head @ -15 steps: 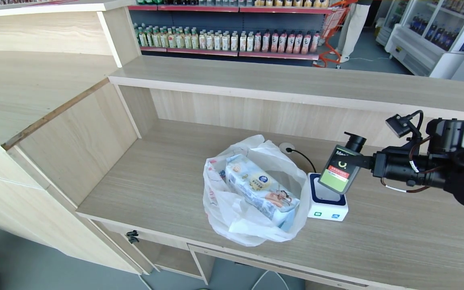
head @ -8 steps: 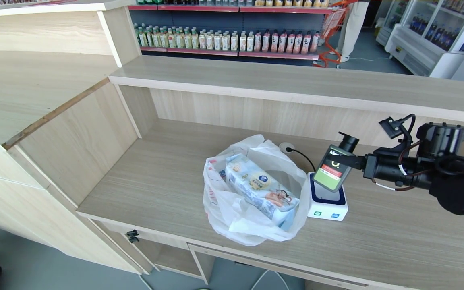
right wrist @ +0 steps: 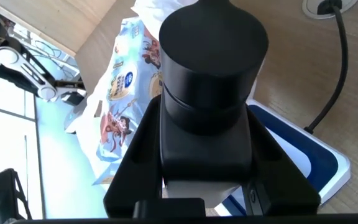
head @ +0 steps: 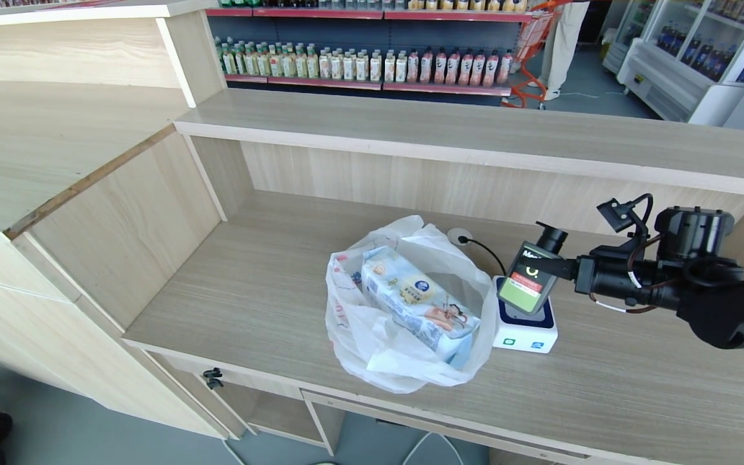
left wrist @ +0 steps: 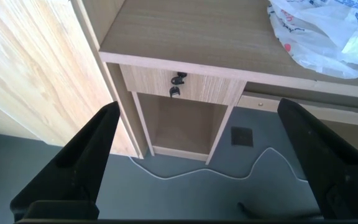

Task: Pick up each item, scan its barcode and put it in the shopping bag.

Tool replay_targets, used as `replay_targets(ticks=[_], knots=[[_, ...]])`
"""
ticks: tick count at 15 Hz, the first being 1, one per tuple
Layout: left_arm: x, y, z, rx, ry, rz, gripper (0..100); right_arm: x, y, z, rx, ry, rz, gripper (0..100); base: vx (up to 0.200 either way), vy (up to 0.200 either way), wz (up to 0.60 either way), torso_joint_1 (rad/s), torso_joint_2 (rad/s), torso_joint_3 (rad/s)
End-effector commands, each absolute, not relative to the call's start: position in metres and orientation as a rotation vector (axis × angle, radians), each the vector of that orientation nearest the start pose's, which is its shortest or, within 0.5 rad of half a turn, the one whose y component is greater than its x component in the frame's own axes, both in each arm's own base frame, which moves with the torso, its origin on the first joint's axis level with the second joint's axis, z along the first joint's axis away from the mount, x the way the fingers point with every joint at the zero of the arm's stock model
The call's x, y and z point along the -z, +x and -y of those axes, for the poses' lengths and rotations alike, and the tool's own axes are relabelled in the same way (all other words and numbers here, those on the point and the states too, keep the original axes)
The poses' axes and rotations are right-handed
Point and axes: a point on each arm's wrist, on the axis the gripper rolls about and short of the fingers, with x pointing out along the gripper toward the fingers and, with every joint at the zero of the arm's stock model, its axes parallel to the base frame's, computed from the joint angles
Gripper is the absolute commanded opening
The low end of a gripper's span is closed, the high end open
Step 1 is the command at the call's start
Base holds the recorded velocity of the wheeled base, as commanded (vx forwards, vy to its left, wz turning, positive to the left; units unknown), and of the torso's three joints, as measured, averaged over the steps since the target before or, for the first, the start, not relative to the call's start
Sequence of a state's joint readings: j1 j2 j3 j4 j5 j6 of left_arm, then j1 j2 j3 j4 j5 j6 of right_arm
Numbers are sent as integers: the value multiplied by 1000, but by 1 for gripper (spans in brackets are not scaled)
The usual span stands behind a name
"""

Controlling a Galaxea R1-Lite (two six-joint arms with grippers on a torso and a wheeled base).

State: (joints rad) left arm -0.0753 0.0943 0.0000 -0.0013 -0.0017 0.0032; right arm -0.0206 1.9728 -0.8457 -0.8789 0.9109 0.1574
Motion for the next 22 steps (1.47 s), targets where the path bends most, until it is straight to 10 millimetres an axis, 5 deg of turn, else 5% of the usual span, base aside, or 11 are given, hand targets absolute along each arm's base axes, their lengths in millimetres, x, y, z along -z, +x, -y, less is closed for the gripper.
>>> replay_targets(ticks=[1,16,19,20,22], knots=[[-77,-15,-1,77,7,-93,100,-127,351,-8,-858,264,-302,0,0,0,0,0,0,0],[-77,-15,-1,77,7,-93,100,-128,353,1,-845,221,-271,0,0,0,0,0,0,0],[-77,-15,-1,77,7,-93,100,-197,335,-12,-903,137,-99,0,0,0,0,0,0,0],[-77,-15,-1,77,7,-93,100,-241,312,-26,-948,83,14,0,0,0,0,0,0,0],[-77,-15,-1,77,7,-93,100,-259,282,-40,-997,21,89,0,0,0,0,0,0,0]])
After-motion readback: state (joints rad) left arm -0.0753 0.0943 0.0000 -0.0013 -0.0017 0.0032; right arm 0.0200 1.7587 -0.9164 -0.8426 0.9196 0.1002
